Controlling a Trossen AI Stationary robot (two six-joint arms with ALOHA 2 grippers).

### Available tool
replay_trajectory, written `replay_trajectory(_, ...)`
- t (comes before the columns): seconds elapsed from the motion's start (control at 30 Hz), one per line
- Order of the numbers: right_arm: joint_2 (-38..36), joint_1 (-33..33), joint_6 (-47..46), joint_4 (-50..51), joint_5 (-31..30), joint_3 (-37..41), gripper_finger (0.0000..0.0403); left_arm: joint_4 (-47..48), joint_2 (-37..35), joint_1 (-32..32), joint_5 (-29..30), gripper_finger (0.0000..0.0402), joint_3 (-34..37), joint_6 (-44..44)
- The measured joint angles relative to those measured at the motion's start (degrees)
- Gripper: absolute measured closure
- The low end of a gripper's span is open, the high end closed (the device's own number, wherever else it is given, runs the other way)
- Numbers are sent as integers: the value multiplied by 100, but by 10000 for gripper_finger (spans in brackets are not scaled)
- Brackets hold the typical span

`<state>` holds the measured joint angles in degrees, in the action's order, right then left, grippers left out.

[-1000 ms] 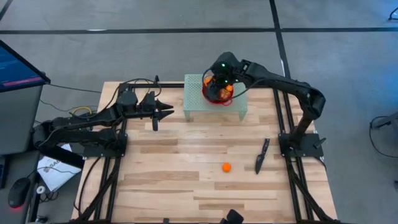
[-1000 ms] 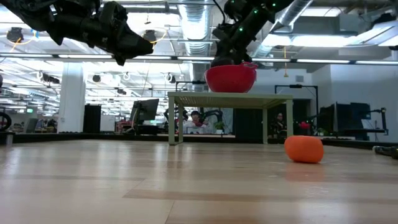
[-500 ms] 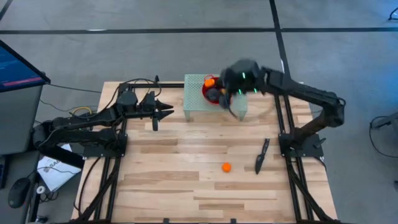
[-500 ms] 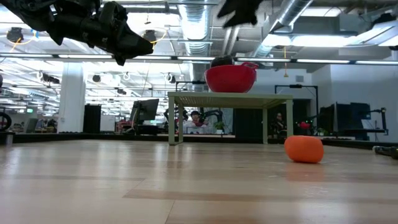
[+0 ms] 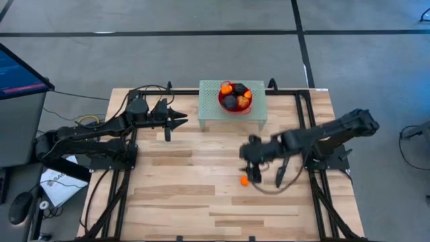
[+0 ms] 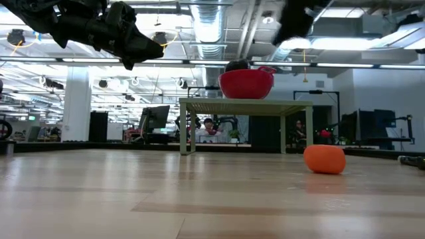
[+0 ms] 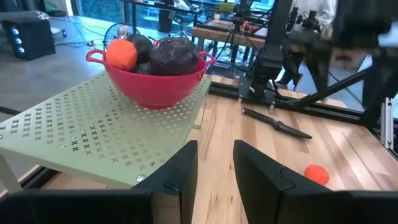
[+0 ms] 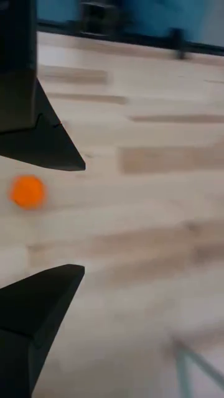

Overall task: Pick & Place Fruit
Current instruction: Put the orange into the red strainer bowl on the shelf

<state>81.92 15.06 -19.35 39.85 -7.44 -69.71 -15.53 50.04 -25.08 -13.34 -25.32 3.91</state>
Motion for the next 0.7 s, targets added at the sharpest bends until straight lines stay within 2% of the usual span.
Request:
replay_trajectory(0.2,644,646,-97,-313,134,711,147,2,1,0,2,305,0,0)
replay_trajectory(0.43,1588,540,516,-780,311,869,147,-2,1,0,2,305,0,1)
replay_trajectory(0.7,2087,526,781,-834,315,873,147,-24,1,0,2,305,0,19)
